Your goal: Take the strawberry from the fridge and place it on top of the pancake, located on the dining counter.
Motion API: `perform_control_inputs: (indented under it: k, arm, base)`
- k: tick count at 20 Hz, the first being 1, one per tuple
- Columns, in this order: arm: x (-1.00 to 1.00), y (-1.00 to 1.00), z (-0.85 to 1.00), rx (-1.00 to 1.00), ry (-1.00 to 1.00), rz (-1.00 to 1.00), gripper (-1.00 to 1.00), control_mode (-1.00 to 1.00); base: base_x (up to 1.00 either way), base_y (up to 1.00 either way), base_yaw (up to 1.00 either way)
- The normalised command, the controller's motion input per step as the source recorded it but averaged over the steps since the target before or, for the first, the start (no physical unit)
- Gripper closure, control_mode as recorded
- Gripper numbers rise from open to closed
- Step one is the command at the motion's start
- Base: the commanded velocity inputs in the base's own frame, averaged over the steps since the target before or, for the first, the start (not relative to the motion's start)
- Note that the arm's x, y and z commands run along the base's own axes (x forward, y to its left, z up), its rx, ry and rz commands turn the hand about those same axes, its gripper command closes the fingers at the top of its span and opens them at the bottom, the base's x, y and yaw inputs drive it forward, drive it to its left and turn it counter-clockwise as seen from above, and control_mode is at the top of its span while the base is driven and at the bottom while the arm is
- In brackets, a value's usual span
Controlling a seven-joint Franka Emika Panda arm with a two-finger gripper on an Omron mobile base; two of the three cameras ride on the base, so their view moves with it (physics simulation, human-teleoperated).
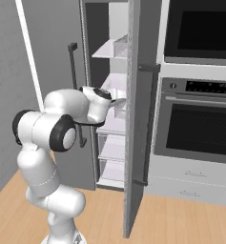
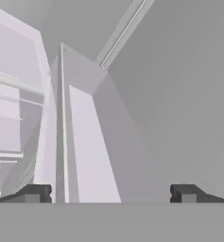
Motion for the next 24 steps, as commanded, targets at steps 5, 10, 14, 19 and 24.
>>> perform_control_inputs:
  k: [5,10,14,19,24]
  arm:
    - [0.0,-0.93,-0.07,0.0,0.0,0.04,-1.0,-1.0]
    - [0.0,0.07,0.25,0.03,0.04,0.0,-1.0,-1.0]
    - [-0.15,0.52,0.68,0.25,0.02,0.09,-1.0,-1.0]
    - [-0.3,0.57,0.77,0.34,0.0,0.2,-1.0,-1.0]
    - [-0.44,0.49,0.87,0.13,0.02,0.17,-1.0,-1.0]
  base:
    - [0.0,0.0,0.0]
    - [0.0,0.0,0.0]
    - [0.0,0.0,0.0]
    - [0.0,0.0,0.0]
    - [0.0,0.0,0.0]
